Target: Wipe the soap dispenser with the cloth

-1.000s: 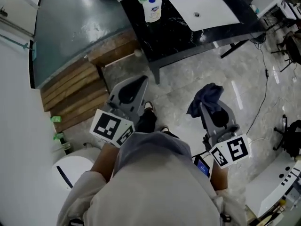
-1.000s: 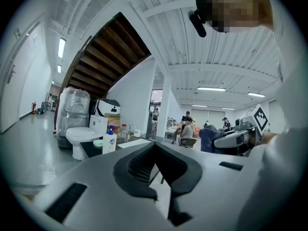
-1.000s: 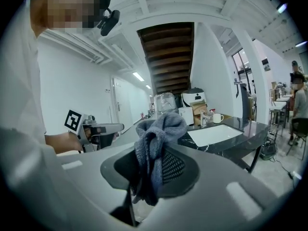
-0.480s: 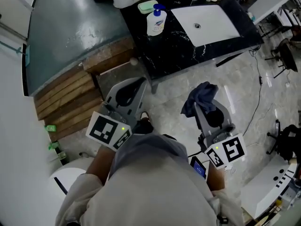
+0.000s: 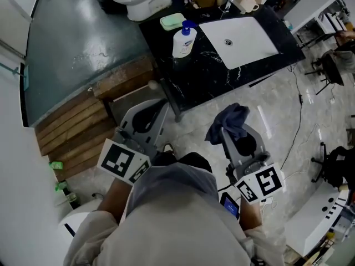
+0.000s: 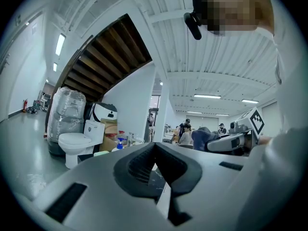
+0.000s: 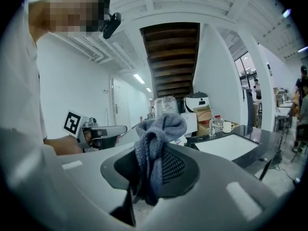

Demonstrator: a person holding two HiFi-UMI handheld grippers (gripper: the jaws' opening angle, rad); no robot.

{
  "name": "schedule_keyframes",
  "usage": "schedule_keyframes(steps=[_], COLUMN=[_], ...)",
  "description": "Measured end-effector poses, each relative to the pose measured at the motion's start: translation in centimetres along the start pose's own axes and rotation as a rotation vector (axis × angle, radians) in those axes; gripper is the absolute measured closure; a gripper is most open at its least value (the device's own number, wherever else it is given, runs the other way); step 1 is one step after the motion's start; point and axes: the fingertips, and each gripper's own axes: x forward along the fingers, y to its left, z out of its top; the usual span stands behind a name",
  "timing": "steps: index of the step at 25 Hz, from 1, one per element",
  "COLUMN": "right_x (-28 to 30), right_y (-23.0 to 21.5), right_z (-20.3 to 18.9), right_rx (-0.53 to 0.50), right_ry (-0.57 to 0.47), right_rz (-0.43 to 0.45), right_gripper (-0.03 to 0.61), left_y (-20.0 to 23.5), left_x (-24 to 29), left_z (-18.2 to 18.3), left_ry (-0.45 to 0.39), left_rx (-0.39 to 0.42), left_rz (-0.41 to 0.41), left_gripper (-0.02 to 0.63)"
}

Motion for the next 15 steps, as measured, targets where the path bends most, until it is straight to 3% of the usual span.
schedule_keyframes(steps=[15], right_x=[2.5], right_y=[-1.1], right_z=[0.8], right_rx=[-0.018], right_ry=[0.014], right_rz=[0.021], right_gripper=[0.503], left_y=[1.6], left_x=[2.8], left_z=[0.2], left_ry=[0.026], left_rx=[0.001], left_rz=[-0.026], left_gripper=[0.607])
